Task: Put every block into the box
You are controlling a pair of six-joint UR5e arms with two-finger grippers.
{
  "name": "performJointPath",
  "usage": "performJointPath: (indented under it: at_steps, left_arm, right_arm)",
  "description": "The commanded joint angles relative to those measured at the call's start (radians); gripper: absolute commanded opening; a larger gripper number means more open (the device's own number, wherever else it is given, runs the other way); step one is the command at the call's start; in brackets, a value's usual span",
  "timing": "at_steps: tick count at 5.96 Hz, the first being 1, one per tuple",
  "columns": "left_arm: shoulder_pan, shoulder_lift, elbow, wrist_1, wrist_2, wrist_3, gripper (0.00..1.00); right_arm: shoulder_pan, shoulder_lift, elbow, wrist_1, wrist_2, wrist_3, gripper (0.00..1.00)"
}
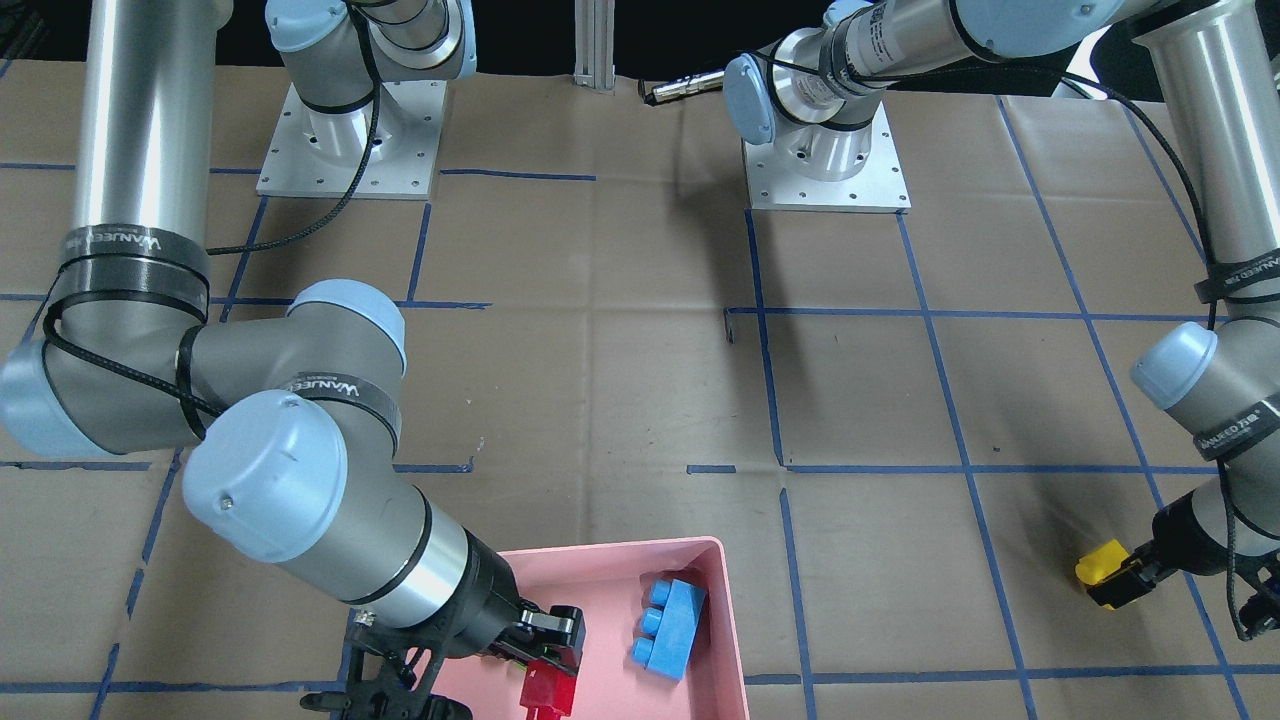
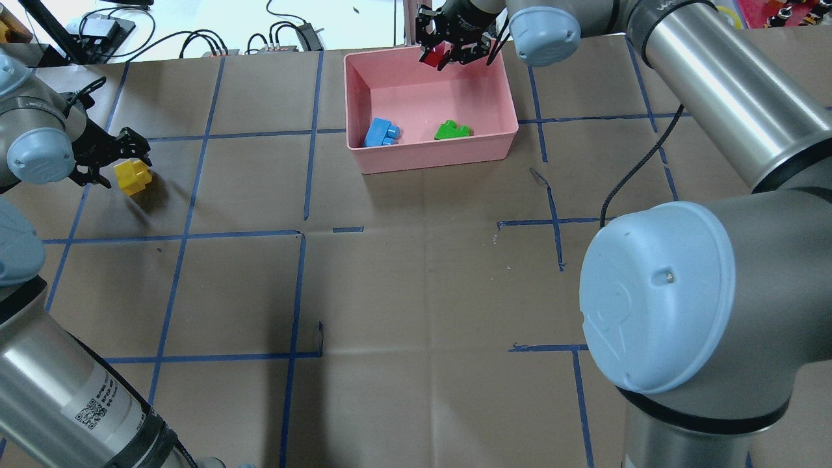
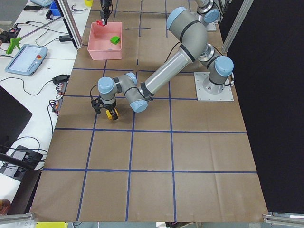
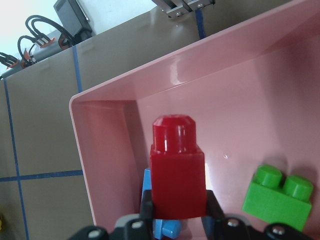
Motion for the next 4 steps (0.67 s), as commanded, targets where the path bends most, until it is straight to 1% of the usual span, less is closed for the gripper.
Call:
performJointPath:
  at_steps: [1,2,3,4]
  left_arm:
    - [0.000,-0.003,-0.007,0.020,-0.003,0.001,0.92]
    - [0.000,-0.003,-0.010,0.020,-0.004,0.001,0.81]
    - [0.000,-0.001,-0.011,0.018,-0.007,0.001,0.65]
    - [0.000,0.000,-0.013,0.017,-0.006,0.001,0.52]
  right_arm:
    - [0.007,0.005,-0.001,0.006,-0.004,0.008,0.99]
    - [0.006,0.002,-0.001,0.006,-0.004,0.008,1.00]
    - [0.006,-0.010,-0.001,0.010,-0.010,-0.004,1.00]
    - [-0.005,-0.039,0.016,0.054,-0.015,-0.056,1.00]
